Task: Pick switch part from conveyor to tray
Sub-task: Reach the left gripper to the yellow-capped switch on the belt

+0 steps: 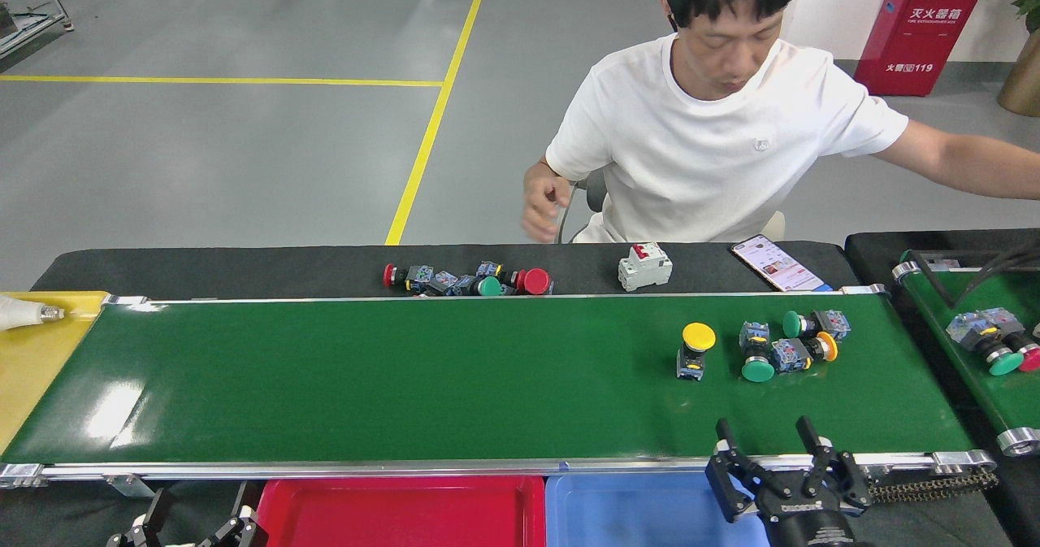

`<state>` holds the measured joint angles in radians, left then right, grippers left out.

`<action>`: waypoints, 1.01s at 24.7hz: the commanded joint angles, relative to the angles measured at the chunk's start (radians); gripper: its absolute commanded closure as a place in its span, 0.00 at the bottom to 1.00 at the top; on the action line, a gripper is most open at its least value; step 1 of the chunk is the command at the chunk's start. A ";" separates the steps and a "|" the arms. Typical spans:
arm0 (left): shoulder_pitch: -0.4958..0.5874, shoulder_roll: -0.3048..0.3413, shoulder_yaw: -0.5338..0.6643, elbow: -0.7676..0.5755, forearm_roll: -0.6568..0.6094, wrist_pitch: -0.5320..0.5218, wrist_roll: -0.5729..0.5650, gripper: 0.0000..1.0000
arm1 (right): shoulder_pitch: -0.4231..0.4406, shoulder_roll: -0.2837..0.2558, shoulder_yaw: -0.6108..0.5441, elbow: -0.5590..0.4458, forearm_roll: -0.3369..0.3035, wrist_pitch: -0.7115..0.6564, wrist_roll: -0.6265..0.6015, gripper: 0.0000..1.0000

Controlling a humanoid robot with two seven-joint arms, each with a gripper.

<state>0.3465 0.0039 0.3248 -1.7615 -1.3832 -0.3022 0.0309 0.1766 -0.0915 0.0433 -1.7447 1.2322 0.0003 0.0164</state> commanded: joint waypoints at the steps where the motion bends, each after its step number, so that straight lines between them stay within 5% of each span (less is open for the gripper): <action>1: -0.001 0.007 -0.003 -0.013 0.000 -0.002 0.009 0.00 | -0.034 0.006 -0.005 0.014 0.001 -0.016 0.020 0.03; 7: -0.006 0.007 -0.010 -0.013 -0.003 0.002 0.007 0.00 | -0.220 0.073 0.066 0.205 0.125 0.116 0.077 0.04; 13: -0.017 0.016 -0.033 -0.013 -0.003 -0.006 0.007 0.00 | -0.322 0.068 0.096 0.349 0.136 0.187 0.079 0.04; 20: -0.142 0.159 -0.259 -0.001 -0.005 -0.012 0.004 0.00 | -0.425 0.096 0.125 0.490 0.136 0.218 0.077 0.03; 25: -0.308 0.146 -0.477 0.105 -0.134 0.005 0.000 0.00 | -0.485 0.114 0.135 0.562 0.135 0.228 0.077 0.03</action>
<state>0.0649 0.1578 -0.1199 -1.6751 -1.4905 -0.3125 0.0312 -0.2855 0.0165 0.1761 -1.1826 1.3662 0.2221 0.0963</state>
